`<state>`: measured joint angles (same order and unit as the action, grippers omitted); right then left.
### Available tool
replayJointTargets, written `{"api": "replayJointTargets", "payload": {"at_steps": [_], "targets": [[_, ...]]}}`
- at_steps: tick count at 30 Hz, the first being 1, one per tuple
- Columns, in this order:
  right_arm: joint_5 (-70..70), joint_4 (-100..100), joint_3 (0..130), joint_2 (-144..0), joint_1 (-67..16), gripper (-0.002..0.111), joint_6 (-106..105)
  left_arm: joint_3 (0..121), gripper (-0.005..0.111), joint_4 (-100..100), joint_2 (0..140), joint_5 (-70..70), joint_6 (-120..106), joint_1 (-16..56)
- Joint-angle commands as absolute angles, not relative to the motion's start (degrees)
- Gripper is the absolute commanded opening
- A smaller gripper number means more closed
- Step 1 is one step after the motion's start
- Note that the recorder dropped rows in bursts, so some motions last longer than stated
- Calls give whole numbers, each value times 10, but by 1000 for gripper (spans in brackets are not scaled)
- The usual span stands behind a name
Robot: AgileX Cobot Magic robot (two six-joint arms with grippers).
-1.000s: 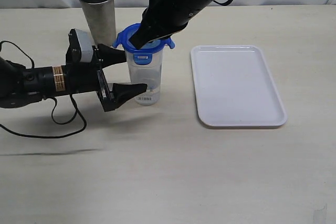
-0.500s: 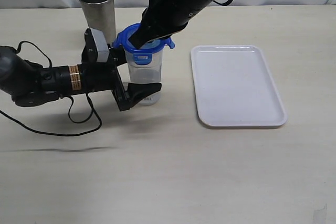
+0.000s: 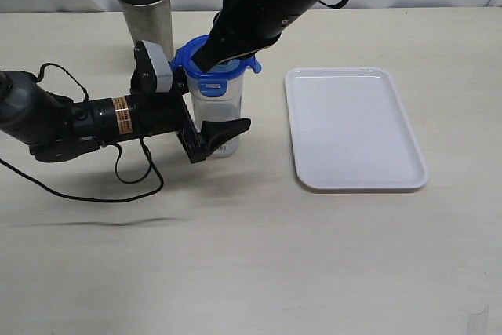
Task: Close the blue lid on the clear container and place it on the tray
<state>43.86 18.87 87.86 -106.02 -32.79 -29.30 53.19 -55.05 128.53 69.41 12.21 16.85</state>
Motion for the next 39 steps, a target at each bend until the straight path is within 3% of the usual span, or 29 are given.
{"api": "replayJointTargets", "payload": {"at_steps": [1,5,10,19,28,39], "targets": [[440,187,876,-1059,-328,4,-292,535,80,-534,1286,700,123,174],[440,187,876,-1059,-328,4,-292,535,54,-532,1286,700,123,174],[440,187,876,-1059,-328,4,-292,535,2,-535,1286,700,125,174],[431,190,880,-1031,-328,5,-341,535,0,-503,1286,691,200,173],[466,191,880,-982,-361,40,-463,535,0,-503,1286,691,200,173],[523,-61,880,-1014,-435,43,-350,535,0,-504,1286,691,200,173]]}}
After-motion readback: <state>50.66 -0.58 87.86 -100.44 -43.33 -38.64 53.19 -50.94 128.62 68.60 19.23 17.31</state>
